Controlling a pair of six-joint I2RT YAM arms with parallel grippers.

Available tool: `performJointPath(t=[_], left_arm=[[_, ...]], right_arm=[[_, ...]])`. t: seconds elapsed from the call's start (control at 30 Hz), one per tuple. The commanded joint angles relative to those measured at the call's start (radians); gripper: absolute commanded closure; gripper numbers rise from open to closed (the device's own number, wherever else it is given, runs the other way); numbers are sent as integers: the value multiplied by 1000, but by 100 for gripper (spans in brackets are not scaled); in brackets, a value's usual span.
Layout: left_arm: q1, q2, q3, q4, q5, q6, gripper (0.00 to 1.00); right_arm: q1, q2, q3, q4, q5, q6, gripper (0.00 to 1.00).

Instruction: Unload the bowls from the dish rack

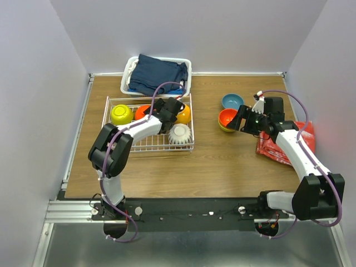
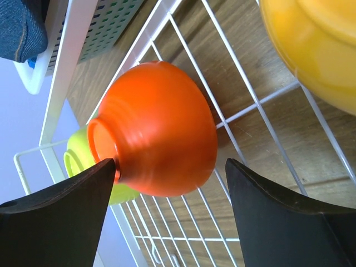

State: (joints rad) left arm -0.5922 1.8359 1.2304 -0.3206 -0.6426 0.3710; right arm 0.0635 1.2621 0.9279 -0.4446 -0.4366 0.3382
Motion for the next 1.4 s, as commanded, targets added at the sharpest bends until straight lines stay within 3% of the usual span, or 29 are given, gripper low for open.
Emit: performJointPath(t=[0.0, 0.2, 0.63, 0.73, 1.07, 1.37], left_arm=[[0, 49, 21, 17, -32, 5, 12], [0, 68, 21, 34, -55, 2, 19], [0, -13, 47, 28, -26, -58, 52], [0, -46, 50, 28, -9, -66, 51], [0, -4, 67, 12, -12, -67, 29], [0, 23, 27, 3, -6, -96, 19]], right_arm=[[-1, -9, -20, 0, -28, -13, 10], [-1, -4, -29, 9, -33, -8, 10], [1, -4, -24, 12, -39, -5, 10], [-1, -4, -23, 14, -42, -5, 10], [-1, -18, -31, 11, -47, -7, 10], [-1, -24, -49, 18, -48, -4, 10]])
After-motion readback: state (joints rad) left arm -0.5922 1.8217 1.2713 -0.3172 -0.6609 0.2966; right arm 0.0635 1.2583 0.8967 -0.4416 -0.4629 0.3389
